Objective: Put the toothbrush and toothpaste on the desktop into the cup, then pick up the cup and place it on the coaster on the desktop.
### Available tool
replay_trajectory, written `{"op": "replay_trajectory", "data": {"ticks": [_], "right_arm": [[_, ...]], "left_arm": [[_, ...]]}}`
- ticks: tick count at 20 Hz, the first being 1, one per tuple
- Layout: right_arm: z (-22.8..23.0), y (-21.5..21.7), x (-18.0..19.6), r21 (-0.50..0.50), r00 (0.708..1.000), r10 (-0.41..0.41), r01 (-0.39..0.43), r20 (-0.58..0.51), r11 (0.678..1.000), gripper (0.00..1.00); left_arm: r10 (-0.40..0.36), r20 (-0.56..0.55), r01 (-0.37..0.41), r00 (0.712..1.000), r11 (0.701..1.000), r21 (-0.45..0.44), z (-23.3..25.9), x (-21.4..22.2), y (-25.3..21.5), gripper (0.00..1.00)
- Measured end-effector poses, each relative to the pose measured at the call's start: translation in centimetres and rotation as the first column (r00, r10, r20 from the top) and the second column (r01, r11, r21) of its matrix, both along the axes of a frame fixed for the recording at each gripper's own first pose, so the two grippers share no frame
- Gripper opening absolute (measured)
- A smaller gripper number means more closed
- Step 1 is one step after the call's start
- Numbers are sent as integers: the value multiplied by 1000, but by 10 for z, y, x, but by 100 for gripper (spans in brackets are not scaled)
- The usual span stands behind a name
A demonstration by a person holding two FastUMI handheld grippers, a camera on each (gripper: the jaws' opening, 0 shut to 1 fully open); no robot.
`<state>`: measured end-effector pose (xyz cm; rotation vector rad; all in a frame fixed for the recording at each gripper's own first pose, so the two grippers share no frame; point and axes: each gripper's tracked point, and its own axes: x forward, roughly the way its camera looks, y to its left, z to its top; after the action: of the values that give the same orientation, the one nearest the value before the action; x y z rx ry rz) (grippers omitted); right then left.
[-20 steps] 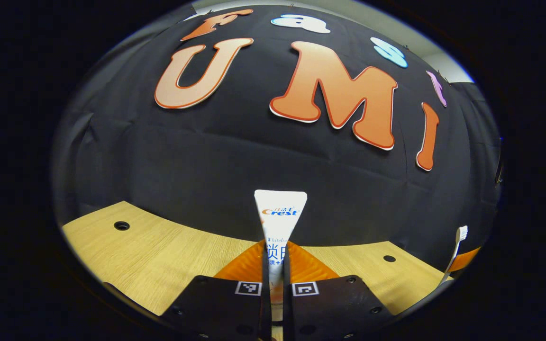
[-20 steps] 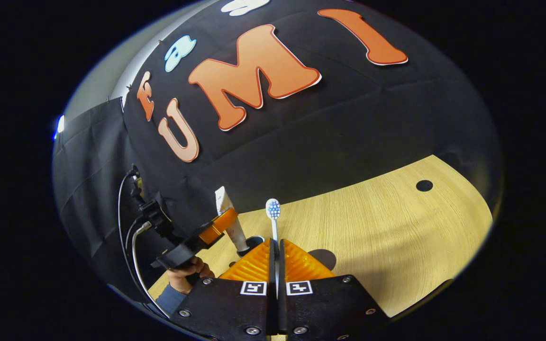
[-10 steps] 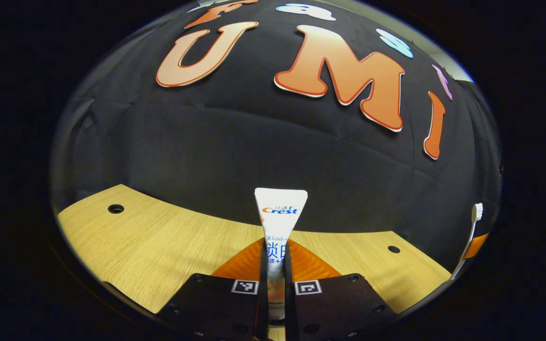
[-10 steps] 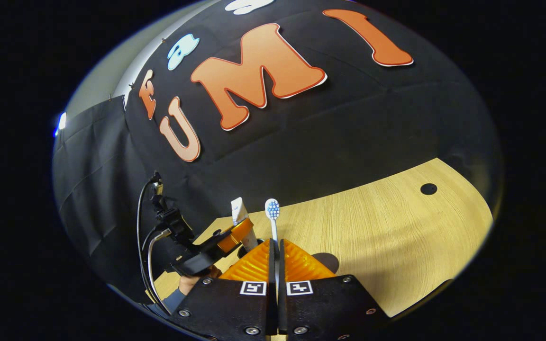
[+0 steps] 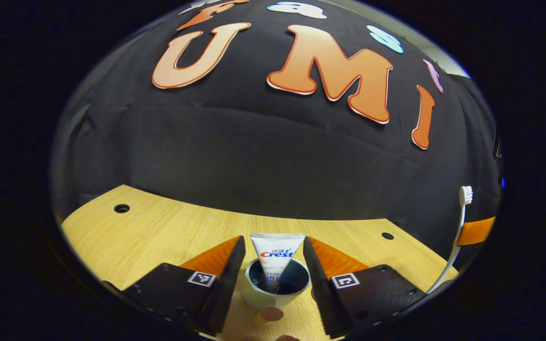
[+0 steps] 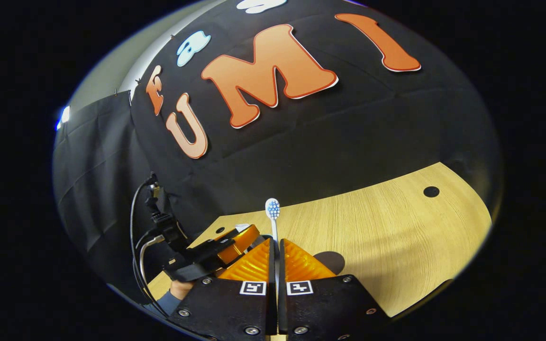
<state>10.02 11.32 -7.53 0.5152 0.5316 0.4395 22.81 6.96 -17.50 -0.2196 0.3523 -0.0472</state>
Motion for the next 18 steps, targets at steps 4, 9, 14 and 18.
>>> {"op": "replay_trajectory", "data": {"ticks": [4,9,14,18], "right_arm": [[5,4,0,11,1000,2,-2,13,1000,1],[19,20,11,24,998,-9,7,59,1000,1],[30,44,27,52,993,-10,3,122,999,1],[32,68,46,73,990,-16,6,141,997,1]], "left_arm": [[18,55,-20,998,999,30,28,-22,14,88],[65,92,-72,994,994,79,49,-53,42,97],[82,119,-93,990,991,99,62,-84,61,97],[110,145,-127,983,986,110,71,-99,78,98]]}}
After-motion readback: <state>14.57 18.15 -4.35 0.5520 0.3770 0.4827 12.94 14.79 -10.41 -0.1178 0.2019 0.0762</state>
